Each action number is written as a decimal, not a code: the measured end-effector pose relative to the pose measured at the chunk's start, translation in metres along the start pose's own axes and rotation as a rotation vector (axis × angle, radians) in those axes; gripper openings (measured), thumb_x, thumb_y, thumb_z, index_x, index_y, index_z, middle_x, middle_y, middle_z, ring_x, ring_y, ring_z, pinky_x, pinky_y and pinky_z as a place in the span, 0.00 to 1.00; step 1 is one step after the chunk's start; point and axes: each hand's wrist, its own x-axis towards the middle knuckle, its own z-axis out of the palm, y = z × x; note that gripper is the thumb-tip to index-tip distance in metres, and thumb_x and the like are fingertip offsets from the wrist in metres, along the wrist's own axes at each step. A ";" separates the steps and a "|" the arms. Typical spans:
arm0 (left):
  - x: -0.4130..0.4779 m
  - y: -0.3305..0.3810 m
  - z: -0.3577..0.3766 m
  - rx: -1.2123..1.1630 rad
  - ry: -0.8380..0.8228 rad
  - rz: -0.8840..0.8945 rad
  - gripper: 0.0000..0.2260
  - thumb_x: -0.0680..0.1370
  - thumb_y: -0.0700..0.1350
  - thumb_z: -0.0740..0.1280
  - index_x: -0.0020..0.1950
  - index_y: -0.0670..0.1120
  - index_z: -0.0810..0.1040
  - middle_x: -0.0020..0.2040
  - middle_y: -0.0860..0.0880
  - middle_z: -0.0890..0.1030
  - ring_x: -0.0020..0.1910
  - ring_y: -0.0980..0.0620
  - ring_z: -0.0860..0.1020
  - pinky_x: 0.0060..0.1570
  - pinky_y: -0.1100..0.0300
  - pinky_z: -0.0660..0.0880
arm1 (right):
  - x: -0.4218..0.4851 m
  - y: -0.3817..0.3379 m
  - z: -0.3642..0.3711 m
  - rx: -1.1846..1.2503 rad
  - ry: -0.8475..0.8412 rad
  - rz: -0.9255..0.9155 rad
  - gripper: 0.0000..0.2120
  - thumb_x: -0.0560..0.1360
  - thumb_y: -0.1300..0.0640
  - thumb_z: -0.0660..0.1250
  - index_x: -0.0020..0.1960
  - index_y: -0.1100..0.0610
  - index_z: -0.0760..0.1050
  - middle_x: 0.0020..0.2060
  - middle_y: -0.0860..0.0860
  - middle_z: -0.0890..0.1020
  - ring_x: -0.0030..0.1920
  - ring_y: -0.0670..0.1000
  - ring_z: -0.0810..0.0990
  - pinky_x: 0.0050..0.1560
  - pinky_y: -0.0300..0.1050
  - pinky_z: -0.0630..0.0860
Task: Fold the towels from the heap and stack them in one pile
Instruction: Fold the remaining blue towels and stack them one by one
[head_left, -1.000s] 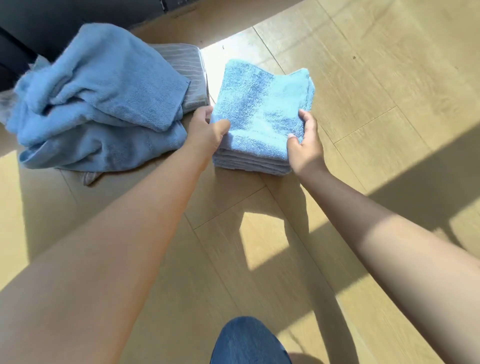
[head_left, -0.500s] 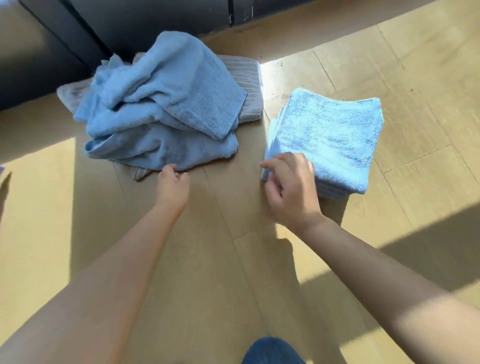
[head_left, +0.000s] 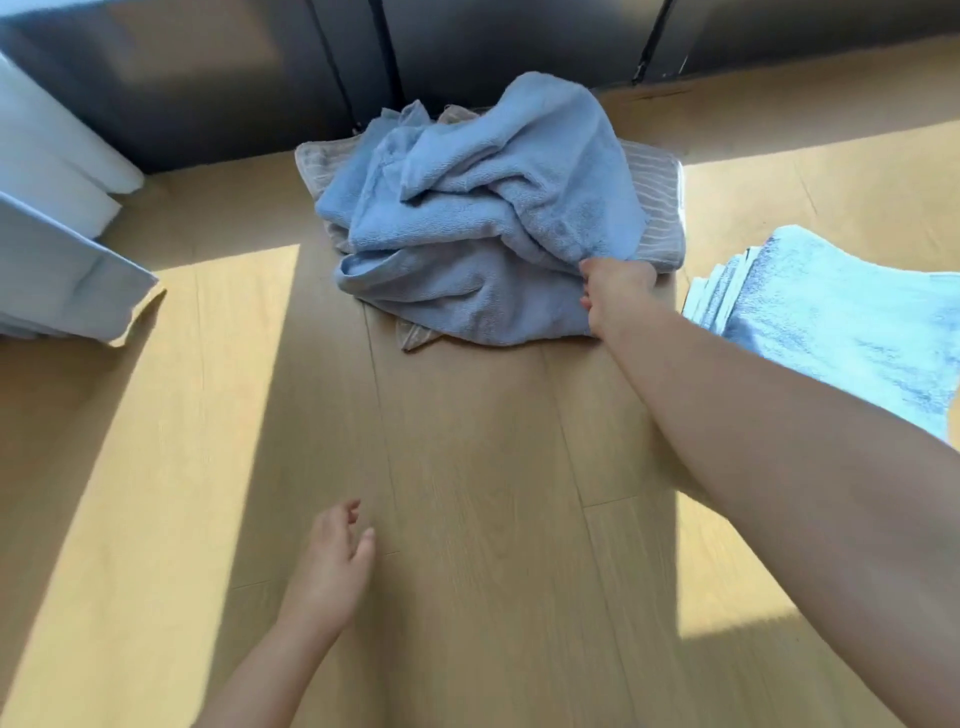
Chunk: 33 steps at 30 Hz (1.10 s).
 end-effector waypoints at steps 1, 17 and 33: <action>0.001 -0.010 -0.004 0.008 -0.002 -0.044 0.17 0.78 0.39 0.60 0.67 0.37 0.67 0.63 0.39 0.71 0.61 0.41 0.72 0.64 0.49 0.67 | -0.001 -0.002 0.001 0.031 0.025 -0.013 0.07 0.74 0.60 0.64 0.40 0.54 0.67 0.38 0.51 0.72 0.32 0.46 0.69 0.30 0.37 0.69; -0.010 0.037 0.008 0.040 -0.005 0.152 0.21 0.80 0.44 0.58 0.72 0.43 0.61 0.68 0.45 0.67 0.67 0.47 0.67 0.68 0.54 0.65 | -0.019 -0.037 -0.007 -0.484 0.149 -0.702 0.09 0.73 0.62 0.62 0.52 0.57 0.75 0.50 0.56 0.76 0.51 0.55 0.74 0.56 0.47 0.72; 0.002 0.094 -0.026 0.043 0.154 0.264 0.19 0.79 0.44 0.57 0.70 0.43 0.63 0.67 0.43 0.68 0.65 0.43 0.69 0.64 0.46 0.68 | -0.094 0.051 -0.027 -0.610 -0.054 -0.480 0.13 0.76 0.61 0.58 0.33 0.59 0.64 0.32 0.52 0.69 0.39 0.53 0.67 0.33 0.44 0.57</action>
